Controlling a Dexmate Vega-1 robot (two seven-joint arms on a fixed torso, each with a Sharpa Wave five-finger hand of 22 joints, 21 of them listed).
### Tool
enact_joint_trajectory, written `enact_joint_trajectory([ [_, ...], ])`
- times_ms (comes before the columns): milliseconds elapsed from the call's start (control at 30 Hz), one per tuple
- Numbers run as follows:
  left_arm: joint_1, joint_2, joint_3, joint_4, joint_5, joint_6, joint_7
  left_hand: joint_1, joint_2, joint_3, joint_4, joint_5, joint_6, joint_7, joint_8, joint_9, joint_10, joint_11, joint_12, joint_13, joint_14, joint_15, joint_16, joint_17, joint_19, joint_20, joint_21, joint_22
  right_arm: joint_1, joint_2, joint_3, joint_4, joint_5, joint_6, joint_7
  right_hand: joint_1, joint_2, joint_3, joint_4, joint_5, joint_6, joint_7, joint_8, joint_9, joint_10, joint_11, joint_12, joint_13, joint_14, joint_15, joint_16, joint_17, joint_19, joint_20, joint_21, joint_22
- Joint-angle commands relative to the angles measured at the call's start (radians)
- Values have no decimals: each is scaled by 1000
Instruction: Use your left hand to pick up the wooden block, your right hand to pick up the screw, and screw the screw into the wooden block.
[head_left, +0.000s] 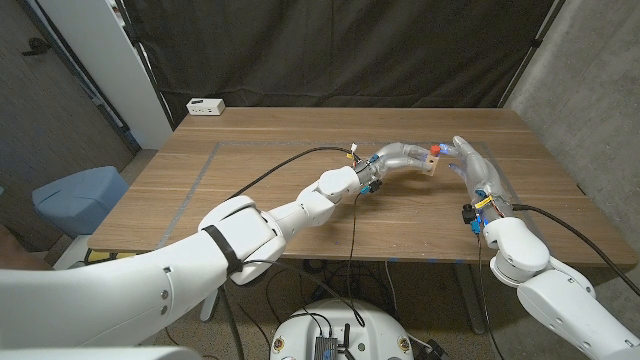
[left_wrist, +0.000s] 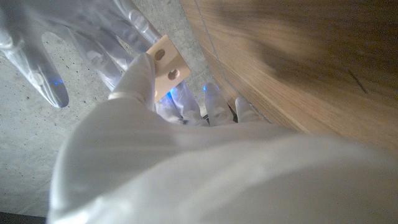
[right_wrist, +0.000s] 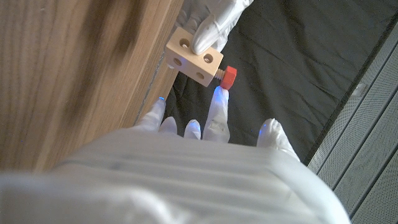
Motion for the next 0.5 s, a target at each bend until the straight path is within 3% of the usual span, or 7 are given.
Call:
enact_joint_trajectory([
  [33,-8,-4,-1,14,-6,8,-4,-55,65,54,55,6,77,10,29,4,10,0,20,3,11,-68,-3,1,-2,-1,5,4,7,3,-7,-2,1,-11,-4,3,7,9,2,-1,16,5,6,3,12,-4,8,2,6,-5,8,2,10,0,5,3],
  [500,-8,-1,-2,14,-10,7,-10,-55,66,54,54,6,74,10,28,4,11,2,20,4,10,-68,-2,2,-2,0,5,4,5,5,-12,-4,5,-15,-8,5,8,11,1,-2,50,15,8,4,29,-5,8,2,18,-8,11,2,20,-1,7,3],
])
